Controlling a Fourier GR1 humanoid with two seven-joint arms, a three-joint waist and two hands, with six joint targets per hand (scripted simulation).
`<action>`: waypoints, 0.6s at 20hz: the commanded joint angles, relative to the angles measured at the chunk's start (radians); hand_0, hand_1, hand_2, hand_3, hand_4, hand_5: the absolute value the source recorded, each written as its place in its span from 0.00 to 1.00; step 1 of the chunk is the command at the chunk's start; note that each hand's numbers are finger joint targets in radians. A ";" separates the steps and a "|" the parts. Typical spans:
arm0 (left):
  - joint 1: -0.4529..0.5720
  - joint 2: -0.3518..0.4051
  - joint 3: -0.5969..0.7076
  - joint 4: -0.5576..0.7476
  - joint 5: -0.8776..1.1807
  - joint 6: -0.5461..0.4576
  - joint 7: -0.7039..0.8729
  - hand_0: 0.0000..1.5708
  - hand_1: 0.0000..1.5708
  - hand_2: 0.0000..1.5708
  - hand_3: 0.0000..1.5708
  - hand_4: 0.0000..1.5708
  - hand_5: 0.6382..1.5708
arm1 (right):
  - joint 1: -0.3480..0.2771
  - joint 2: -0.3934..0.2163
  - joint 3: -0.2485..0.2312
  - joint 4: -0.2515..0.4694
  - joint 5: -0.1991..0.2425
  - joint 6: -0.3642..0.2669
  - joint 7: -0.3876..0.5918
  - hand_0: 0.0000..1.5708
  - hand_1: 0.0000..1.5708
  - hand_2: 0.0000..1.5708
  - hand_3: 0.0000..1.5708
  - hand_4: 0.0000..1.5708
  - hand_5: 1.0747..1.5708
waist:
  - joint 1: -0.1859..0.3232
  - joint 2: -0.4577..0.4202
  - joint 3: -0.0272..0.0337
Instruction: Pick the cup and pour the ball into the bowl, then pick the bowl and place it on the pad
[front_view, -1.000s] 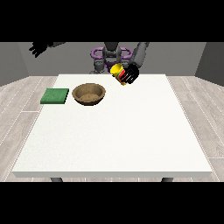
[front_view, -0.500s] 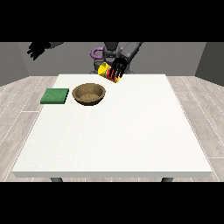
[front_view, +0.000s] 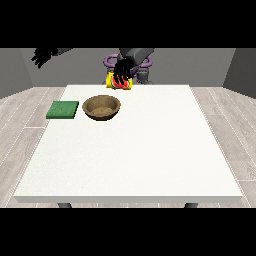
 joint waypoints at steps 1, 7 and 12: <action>0.015 -0.001 -0.115 -0.003 -0.089 -0.111 0.111 0.77 0.77 1.00 1.00 0.67 1.00 | -0.020 0.048 0.045 -0.012 0.011 -0.013 0.016 0.00 0.00 0.00 0.18 0.44 0.96 | -0.055 -0.027 -0.0012; -0.023 -0.002 -0.170 -0.126 -0.093 -0.322 0.094 0.21 0.21 0.81 1.00 0.69 1.00 | -0.025 0.064 0.054 0.026 0.056 -0.032 -0.057 0.00 0.00 0.00 0.21 0.44 0.96 | -0.046 0.003 -0.0013; 0.074 -0.002 -0.224 -0.284 -0.101 -0.374 0.079 0.00 0.00 0.67 0.98 0.70 1.00 | -0.046 0.014 0.012 0.087 0.046 -0.049 -0.037 0.00 0.00 0.00 0.09 0.46 0.95 | 0.051 -0.025 -0.0014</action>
